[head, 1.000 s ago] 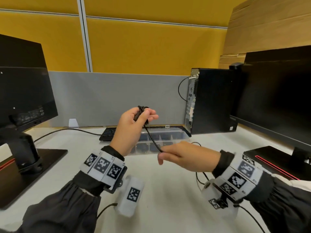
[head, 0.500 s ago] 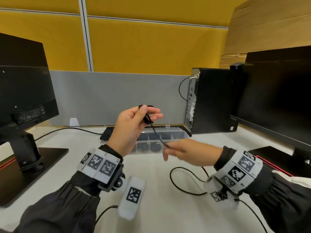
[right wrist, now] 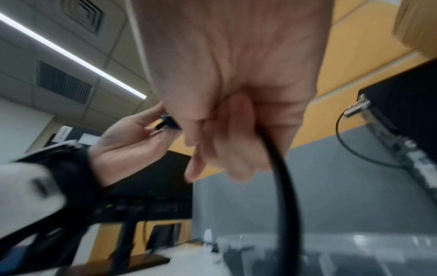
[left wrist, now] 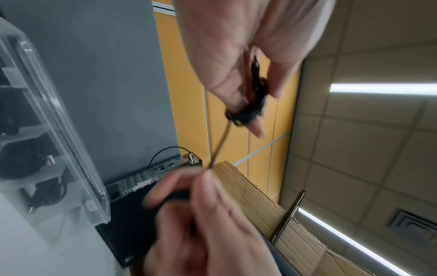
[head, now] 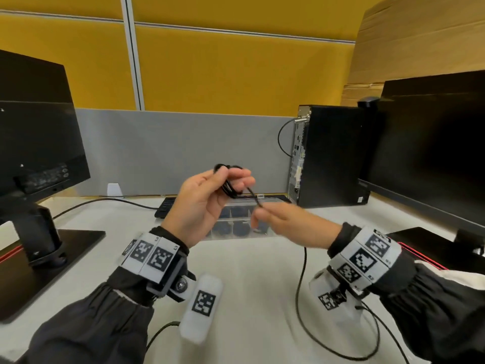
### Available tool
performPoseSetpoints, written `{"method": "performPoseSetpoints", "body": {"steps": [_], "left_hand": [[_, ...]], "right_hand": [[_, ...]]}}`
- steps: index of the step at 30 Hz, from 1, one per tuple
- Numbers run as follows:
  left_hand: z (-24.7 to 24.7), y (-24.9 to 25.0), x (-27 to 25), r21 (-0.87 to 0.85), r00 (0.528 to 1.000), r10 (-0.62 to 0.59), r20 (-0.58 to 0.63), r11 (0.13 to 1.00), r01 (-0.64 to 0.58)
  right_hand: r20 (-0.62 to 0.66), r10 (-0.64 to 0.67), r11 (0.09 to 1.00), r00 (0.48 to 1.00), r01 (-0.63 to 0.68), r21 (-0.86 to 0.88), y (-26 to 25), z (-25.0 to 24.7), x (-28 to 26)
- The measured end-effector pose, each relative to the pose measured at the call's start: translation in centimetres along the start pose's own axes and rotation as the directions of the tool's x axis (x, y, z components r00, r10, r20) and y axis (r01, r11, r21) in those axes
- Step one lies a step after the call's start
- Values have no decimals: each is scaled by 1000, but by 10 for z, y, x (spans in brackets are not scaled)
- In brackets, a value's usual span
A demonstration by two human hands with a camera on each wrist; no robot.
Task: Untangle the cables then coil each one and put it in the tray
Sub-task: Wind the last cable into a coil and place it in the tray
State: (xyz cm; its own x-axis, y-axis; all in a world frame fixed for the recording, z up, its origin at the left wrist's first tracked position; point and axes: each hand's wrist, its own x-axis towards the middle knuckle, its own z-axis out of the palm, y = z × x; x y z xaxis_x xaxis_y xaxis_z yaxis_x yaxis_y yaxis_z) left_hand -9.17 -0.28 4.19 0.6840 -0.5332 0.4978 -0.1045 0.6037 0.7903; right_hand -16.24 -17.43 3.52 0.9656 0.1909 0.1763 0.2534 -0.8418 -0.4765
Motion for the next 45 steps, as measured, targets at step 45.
{"method": "performPoseSetpoints", "body": {"steps": [45], "left_hand": [[-44, -2, 3, 183, 937, 35, -347, 983, 31]], "right_hand": [[-228, 180, 969, 957, -212, -124, 45, 3, 0]]}}
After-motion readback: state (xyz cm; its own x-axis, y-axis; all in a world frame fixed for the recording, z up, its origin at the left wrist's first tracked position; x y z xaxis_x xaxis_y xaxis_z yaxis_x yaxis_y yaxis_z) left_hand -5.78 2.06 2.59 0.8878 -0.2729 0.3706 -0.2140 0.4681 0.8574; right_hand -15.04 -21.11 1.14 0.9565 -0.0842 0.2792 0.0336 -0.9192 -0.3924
